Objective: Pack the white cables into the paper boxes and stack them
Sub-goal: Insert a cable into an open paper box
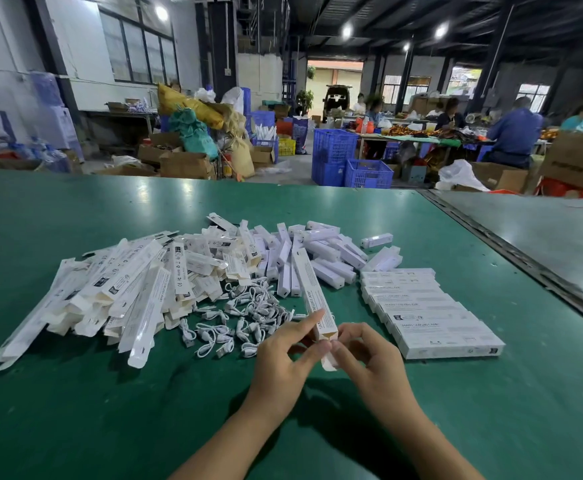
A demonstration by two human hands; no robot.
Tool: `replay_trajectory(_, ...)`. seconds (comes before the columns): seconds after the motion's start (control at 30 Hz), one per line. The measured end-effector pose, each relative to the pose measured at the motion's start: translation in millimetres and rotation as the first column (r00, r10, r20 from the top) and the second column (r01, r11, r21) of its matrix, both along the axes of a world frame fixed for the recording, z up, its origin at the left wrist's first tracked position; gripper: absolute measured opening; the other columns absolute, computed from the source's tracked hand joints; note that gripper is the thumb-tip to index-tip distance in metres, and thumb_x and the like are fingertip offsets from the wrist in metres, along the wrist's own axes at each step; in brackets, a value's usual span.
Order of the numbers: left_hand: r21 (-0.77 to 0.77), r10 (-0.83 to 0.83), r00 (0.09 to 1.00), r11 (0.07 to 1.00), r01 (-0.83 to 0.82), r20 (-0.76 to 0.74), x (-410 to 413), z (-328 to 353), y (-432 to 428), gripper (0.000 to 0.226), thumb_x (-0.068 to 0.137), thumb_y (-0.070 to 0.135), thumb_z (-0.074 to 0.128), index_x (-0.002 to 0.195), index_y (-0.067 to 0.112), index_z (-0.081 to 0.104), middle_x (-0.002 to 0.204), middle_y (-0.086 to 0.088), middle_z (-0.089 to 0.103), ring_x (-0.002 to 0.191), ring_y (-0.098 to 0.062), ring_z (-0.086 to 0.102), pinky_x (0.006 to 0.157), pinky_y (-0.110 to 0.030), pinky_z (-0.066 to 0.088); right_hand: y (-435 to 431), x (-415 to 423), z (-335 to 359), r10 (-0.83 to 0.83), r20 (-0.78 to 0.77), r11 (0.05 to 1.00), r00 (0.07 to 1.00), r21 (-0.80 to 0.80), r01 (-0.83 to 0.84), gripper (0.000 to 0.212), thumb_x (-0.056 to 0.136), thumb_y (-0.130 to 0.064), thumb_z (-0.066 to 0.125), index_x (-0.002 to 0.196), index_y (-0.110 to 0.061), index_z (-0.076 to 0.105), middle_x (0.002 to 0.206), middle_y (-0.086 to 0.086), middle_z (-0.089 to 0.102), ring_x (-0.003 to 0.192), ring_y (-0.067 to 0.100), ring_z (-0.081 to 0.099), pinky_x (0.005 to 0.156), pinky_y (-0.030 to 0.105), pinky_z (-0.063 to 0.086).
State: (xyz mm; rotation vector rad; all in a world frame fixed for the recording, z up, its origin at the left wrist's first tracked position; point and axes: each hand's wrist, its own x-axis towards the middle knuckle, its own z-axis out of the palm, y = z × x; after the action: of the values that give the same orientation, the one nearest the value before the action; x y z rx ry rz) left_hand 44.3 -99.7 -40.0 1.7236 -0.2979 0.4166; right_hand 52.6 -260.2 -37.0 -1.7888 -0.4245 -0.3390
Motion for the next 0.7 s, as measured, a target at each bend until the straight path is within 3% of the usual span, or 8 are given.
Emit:
replay_trajectory(0.1, -0.009, -0.004, 1.000, 1.000, 0.004, 0.013, 0.4, -3.3, -0.7, 0.039, 0.083, 0.034, 0.075, 0.117, 0.047, 0.064, 0.102, 0.016, 0.071, 0.095, -0.004, 0.067, 0.084, -0.011, 0.048, -1.8, -0.4, 2.0, 0.002, 0.084, 0.996, 0.996, -0.093, 0.006, 0.015, 0.086, -0.007, 0.072, 0.076, -0.014, 0.063, 0.103, -0.016, 0.065, 0.088, 0.014, 0.070, 0.073, 0.031, 0.057)
replay_trajectory(0.17, -0.010, 0.006, 1.000, 1.000, -0.006, 0.031, 0.0, -5.0, -1.5, 0.037, 0.085, 0.031, 0.077, 0.117, 0.048, 0.065, 0.100, 0.015, 0.071, 0.094, -0.006, 0.068, 0.083, -0.013, 0.049, -4.4, -1.6, 4.9, 0.050, 0.157, 0.990, 0.986, -0.141, -0.027, 0.016, 0.084, -0.003, 0.069, 0.076, -0.015, 0.062, 0.103, -0.013, 0.067, 0.107, 0.010, 0.065, 0.080, 0.032, 0.056)
replay_trajectory(0.23, -0.026, 0.025, 0.999, 0.999, -0.024, 0.039, 0.3, -3.8, -1.1, 0.033, 0.085, 0.036, 0.074, 0.114, 0.051, 0.067, 0.103, 0.018, 0.072, 0.097, -0.005, 0.068, 0.084, -0.012, 0.049, -8.2, -1.4, 6.6, 0.109, 0.201, 0.977, 0.973, -0.204, -0.068, 0.014, 0.078, -0.005, 0.060, 0.086, -0.017, 0.063, 0.115, -0.008, 0.066, 0.115, 0.006, 0.060, 0.085, 0.032, 0.054)
replay_trajectory(0.33, -0.045, 0.043, 0.999, 0.998, -0.042, 0.021, 2.6, -0.8, 1.6, 0.030, 0.081, 0.053, 0.068, 0.110, 0.062, 0.065, 0.104, 0.023, 0.071, 0.099, -0.001, 0.067, 0.085, -0.011, 0.048, -10.3, 0.9, 5.3, 0.175, 0.203, 0.938, 0.963, -0.332, -0.100, 0.033, 0.075, -0.012, 0.061, 0.106, -0.023, 0.061, 0.137, -0.016, 0.054, 0.125, 0.006, 0.054, 0.094, 0.026, 0.049)
replay_trajectory(0.47, -0.074, 0.031, 0.999, 0.997, -0.032, -0.014, 6.7, -3.9, 3.5, 0.035, 0.085, 0.043, 0.068, 0.112, 0.064, 0.063, 0.101, 0.016, 0.071, 0.097, -0.007, 0.067, 0.085, -0.017, 0.051, -0.5, 2.6, 0.3, 0.126, 0.290, 0.933, 0.949, -0.359, -0.014, 0.026, 0.085, -0.014, 0.074, 0.109, -0.019, 0.065, 0.137, -0.015, 0.053, 0.127, 0.002, 0.052, 0.093, 0.030, 0.052)
replay_trajectory(0.57, -0.122, 0.004, 0.999, 0.992, -0.010, -0.048, 8.1, -4.2, 1.1, 0.031, 0.089, 0.039, 0.063, 0.110, 0.062, 0.066, 0.104, 0.014, 0.070, 0.100, -0.011, 0.068, 0.089, -0.024, 0.053, 2.6, 2.3, 1.1, 0.080, 0.365, 0.942, 0.927, -0.332, 0.049, 0.015, 0.091, -0.024, 0.065, 0.104, -0.016, 0.068, 0.134, -0.010, 0.056, 0.117, 0.004, 0.059, 0.091, 0.032, 0.053)
replay_trajectory(0.7, -0.143, -0.029, 0.998, 0.990, 0.020, -0.058, 6.5, -2.6, -0.8, 0.026, 0.092, 0.039, 0.062, 0.110, 0.057, 0.069, 0.114, 0.014, 0.071, 0.110, -0.008, 0.066, 0.093, -0.021, 0.050, 2.4, -1.5, 3.4, 0.022, 0.404, 0.943, 0.915, -0.312, 0.115, 0.018, 0.093, -0.031, 0.060, 0.101, -0.018, 0.070, 0.130, -0.009, 0.059, 0.108, 0.002, 0.063, 0.087, 0.023, 0.052)
